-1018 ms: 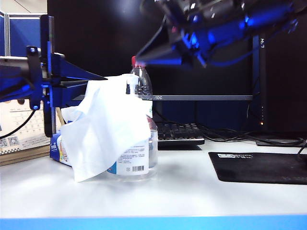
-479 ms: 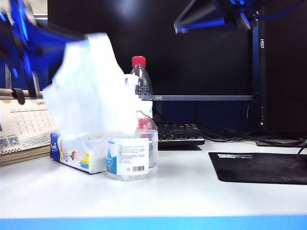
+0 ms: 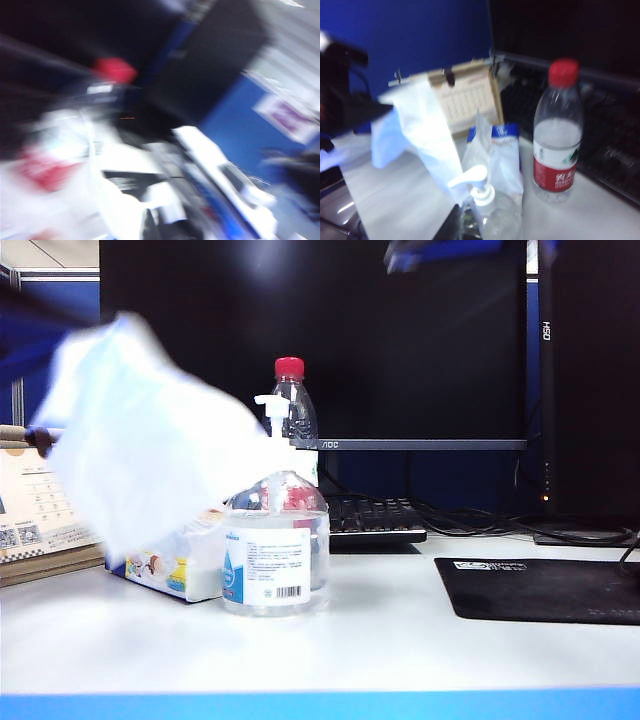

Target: Pull out a tissue from the tissue dispenser, then press the switch of the alcohol sanitizer bottle to drop some sanitizer on the paper tissue, and finally place the treated tissue on the table.

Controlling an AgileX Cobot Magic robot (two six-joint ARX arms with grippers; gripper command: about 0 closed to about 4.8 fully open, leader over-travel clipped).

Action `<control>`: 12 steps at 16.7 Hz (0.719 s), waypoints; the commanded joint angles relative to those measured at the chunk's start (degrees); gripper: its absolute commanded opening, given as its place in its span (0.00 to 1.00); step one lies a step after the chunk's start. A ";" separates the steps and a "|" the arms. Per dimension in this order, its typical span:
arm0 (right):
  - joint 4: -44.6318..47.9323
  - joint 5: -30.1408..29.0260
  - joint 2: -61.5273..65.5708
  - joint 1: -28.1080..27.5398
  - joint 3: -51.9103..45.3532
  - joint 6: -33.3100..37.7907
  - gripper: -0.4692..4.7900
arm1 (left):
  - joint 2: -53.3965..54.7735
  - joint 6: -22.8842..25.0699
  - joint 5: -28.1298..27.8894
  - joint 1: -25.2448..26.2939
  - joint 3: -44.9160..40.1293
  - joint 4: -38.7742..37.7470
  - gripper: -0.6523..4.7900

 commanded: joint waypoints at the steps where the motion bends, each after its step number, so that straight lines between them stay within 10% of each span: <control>1: -2.10 1.66 -6.38 0.02 0.09 -1.11 0.09 | -0.15 1.11 1.36 3.85 -2.73 3.30 0.11; 8: -15.26 15.52 -20.50 -0.02 -5.79 -4.37 0.09 | -7.41 3.48 -1.36 4.87 -9.09 7.85 0.11; 12: -13.35 16.28 -27.65 -0.02 -17.07 4.98 0.09 | -12.52 5.81 2.49 15.41 -10.56 4.87 0.11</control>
